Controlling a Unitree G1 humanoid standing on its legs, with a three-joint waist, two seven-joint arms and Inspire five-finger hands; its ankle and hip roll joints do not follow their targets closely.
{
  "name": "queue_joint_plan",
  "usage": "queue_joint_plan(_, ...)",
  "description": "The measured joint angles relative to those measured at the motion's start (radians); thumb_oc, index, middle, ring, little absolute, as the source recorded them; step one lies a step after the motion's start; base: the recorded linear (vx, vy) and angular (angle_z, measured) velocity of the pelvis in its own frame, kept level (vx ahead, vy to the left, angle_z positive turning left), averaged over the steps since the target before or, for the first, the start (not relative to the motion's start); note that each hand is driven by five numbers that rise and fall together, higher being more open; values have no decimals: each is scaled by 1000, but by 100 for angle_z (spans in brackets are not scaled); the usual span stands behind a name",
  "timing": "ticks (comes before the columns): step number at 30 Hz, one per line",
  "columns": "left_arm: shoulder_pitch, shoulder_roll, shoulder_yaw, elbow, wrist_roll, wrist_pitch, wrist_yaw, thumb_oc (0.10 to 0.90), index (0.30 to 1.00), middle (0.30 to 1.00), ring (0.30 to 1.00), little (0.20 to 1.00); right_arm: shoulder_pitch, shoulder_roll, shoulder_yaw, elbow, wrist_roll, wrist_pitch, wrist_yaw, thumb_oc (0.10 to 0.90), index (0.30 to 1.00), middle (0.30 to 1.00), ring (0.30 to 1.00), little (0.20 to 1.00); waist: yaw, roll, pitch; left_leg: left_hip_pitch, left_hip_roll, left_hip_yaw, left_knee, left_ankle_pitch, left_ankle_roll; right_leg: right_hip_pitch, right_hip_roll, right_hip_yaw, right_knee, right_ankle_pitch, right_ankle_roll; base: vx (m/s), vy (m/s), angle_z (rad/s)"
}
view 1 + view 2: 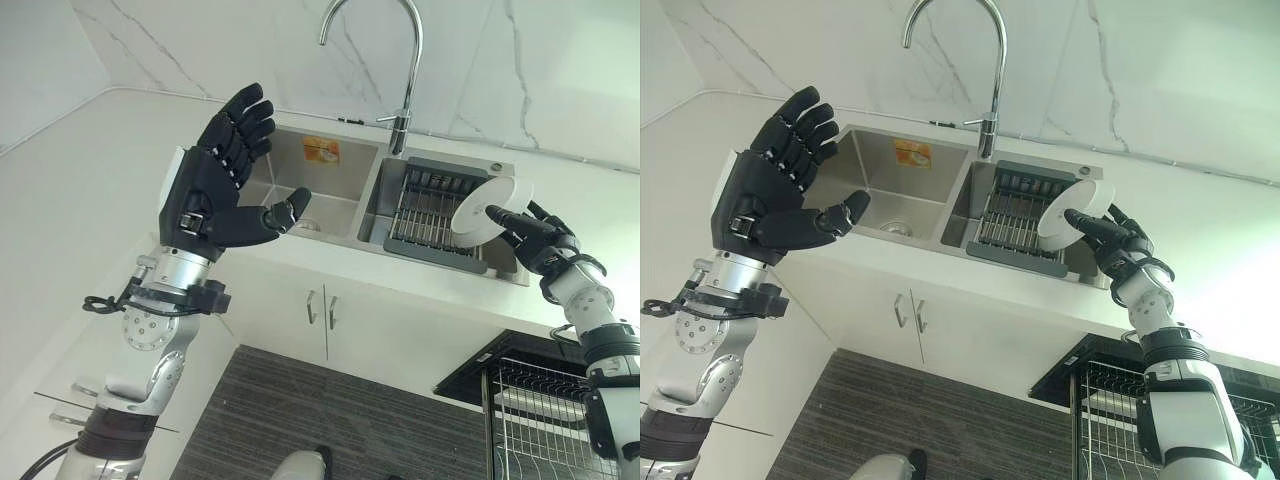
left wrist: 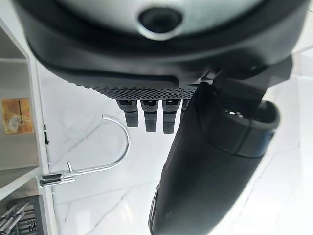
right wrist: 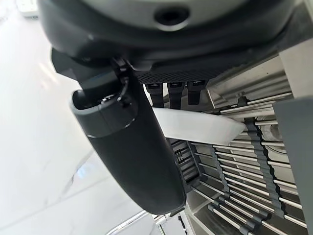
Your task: Place the dishes in the dishwasher.
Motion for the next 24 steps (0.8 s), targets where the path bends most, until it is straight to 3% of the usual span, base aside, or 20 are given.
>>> queue_joint_plan(17,0,31,1,2,-35,11,-3,800,900,900,900,900,-11,0,-3,30,31,-4,-22,800,900,900,900,900,16,-1,0,0,-15,-26,-5,4,1,28,-11,-40,-10,-7,8,14,-30,8)
queue_joint_plan(22,0,33,1,2,-36,13,-3,800,900,900,900,900,-13,-34,-10,58,32,-13,-46,800,900,900,900,900,23,-1,0,-8,-24,-49,-5,8,1,40,-13,-71,-20,-7,8,9,-38,16)
queue_joint_plan(23,0,33,1,2,-36,17,-3,800,900,900,900,900,-17,-36,-11,70,32,-14,-46,643,665,665,665,665,24,-1,0,-7,-26,-50,-5,8,1,44,-14,-76,-22,-7,8,14,-35,13)
queue_joint_plan(24,0,35,1,2,-37,21,-3,800,900,900,900,900,-26,-37,-11,88,32,-16,-48,416,324,324,324,324,24,-1,0,-6,-28,-51,-5,9,1,48,-14,-79,-24,-7,8,10,-24,12)
